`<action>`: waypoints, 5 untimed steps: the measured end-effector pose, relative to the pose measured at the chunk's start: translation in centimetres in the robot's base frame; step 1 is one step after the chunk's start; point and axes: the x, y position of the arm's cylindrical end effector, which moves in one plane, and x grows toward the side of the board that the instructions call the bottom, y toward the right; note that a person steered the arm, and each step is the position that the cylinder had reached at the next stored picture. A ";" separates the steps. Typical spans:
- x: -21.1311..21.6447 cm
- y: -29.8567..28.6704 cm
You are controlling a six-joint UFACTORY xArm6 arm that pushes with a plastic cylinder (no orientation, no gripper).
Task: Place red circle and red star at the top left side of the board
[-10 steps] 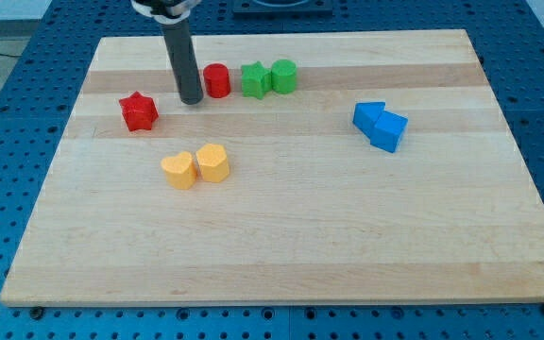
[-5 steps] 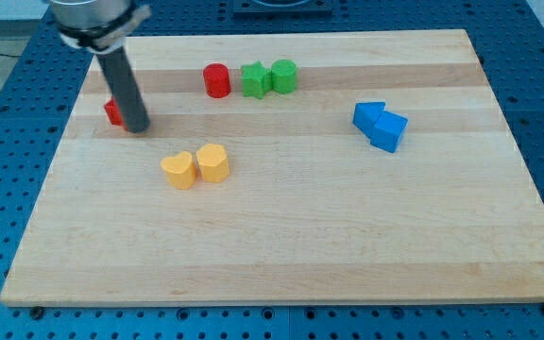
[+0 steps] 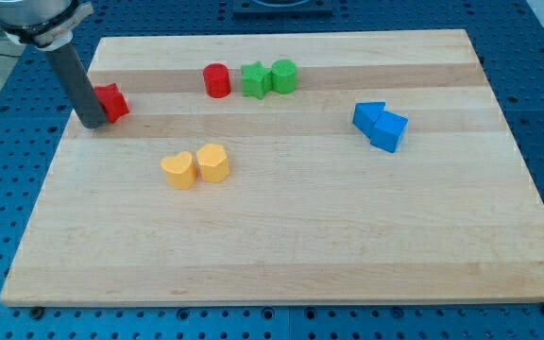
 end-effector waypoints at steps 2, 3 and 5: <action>-1.1 3.6; -0.7 10.8; -2.8 17.9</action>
